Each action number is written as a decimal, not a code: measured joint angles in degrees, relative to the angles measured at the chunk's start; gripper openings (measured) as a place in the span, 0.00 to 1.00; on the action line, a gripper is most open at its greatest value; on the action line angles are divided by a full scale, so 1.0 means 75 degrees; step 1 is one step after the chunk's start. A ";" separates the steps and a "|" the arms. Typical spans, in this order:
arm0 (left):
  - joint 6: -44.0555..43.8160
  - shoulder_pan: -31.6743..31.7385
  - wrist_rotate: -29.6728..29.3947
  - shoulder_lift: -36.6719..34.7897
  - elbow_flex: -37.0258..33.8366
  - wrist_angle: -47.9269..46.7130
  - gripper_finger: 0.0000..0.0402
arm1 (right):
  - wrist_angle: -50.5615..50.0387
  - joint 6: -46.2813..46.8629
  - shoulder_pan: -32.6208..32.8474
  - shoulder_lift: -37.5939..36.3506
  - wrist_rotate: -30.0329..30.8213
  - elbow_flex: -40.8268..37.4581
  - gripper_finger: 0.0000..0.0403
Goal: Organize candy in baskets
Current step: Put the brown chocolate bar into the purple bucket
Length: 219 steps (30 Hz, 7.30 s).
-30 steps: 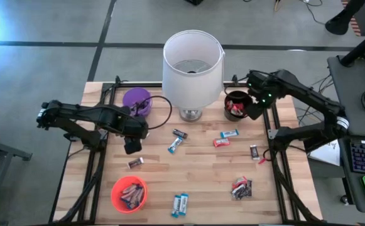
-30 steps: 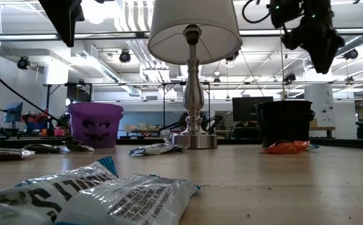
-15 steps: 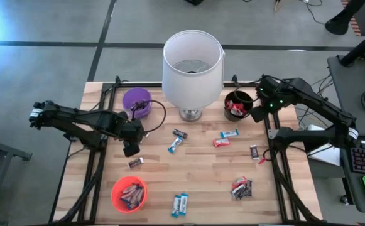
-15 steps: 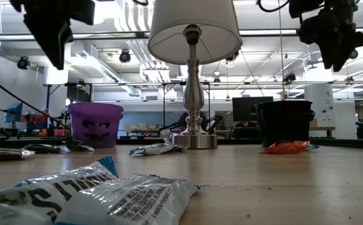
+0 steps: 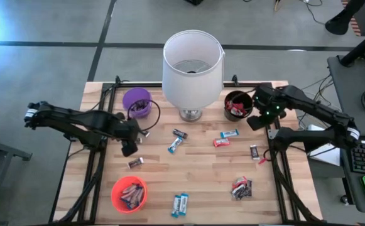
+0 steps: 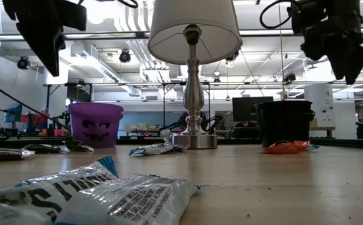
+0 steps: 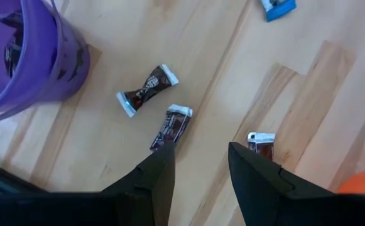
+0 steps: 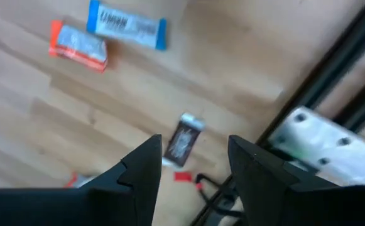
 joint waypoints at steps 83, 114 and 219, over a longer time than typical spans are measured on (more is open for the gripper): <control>0.0787 -0.0001 0.0008 -0.0502 0.0015 0.0015 0.32 | 0.2855 0.2598 0.3193 0.1916 -0.0908 -0.2817 0.54; 0.0807 -0.0001 0.0015 -0.0502 0.0015 0.0014 0.32 | 0.3269 0.2904 0.3202 0.3481 -0.1129 -0.2817 0.54; 0.3520 0.0012 0.1409 0.0847 0.2947 0.3682 0.48 | 0.5126 -0.0448 0.5496 0.6785 0.1731 0.8321 0.03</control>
